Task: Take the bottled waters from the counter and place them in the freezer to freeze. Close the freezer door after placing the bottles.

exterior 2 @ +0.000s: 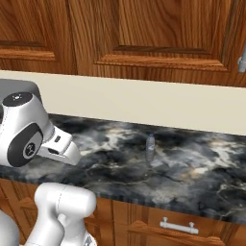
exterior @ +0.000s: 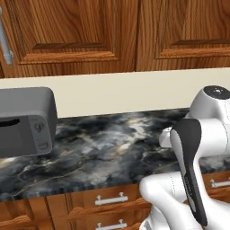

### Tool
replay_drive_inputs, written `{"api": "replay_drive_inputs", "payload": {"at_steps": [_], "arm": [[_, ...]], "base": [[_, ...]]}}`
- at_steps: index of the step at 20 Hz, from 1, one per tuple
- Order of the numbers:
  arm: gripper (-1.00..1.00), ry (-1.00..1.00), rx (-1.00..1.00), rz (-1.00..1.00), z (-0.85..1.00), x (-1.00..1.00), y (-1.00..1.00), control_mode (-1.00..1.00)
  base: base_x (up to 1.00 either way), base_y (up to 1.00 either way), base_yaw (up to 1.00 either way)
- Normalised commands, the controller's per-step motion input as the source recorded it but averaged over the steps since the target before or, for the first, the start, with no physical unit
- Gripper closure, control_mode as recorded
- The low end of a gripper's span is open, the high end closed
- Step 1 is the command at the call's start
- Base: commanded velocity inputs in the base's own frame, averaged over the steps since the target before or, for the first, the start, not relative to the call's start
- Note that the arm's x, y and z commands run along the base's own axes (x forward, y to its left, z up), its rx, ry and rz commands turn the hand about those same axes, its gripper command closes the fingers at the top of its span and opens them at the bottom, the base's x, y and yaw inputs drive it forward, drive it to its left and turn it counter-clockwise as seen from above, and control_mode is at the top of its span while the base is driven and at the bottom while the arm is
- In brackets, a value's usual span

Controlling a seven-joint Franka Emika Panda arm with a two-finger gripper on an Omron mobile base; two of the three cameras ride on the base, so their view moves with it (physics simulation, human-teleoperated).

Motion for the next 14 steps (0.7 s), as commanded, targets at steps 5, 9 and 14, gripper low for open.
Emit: {"api": "replay_drive_inputs", "payload": {"at_steps": [5, 9, 14], "arm": [[-1.0, 0.0, 0.0, 0.0, 0.0, 0.0, 0.0, 1.0], [-1.0, 0.0, 0.0, 0.0, 0.0, 0.0, 0.0, 1.0], [-1.0, -0.05, 0.0, 0.17, 0.0, 0.13, -0.5, -1.0]], "base": [[0.0, 0.0, 0.0], [0.06, -0.04, 0.01], [0.0, 0.0, 0.0]]}}
